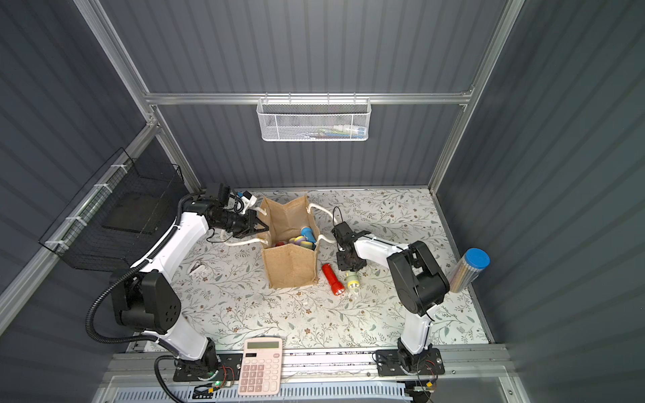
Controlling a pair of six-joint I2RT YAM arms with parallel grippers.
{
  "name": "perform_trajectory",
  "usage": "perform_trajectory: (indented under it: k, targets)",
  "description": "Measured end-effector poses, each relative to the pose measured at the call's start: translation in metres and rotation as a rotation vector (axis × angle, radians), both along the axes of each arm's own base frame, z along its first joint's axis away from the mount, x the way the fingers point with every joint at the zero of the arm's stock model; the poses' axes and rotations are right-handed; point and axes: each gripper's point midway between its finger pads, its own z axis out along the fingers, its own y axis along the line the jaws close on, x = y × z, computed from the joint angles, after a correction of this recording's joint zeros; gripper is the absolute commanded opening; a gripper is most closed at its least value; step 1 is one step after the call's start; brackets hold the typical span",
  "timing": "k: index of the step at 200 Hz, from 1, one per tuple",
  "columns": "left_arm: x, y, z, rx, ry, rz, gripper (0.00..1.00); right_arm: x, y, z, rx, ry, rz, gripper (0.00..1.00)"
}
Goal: Put the flashlights into the tote bags
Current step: Pick up the flashlight from the center of the board.
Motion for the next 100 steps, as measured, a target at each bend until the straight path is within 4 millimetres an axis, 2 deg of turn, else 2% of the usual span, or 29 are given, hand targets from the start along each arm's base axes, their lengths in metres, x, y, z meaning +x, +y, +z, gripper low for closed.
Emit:
perform_trajectory:
  k: [31,51,77,100]
  targets:
    - [0.000,0.000,0.000,0.000,0.000,0.000,0.00,-0.017,-0.018,0.002,-0.045,0.018,-0.015,0.26]
    - [0.000,0.000,0.000,0.000,0.000,0.000,0.00,-0.023,-0.027,0.011,-0.065,0.014,-0.030,0.25]
    - [0.000,0.000,0.000,0.000,-0.001,0.000,0.00,-0.020,-0.032,0.040,-0.042,-0.053,-0.062,0.23]
    - [0.000,0.000,0.000,0.000,0.000,0.000,0.00,-0.016,-0.037,0.077,0.013,-0.149,-0.085,0.23]
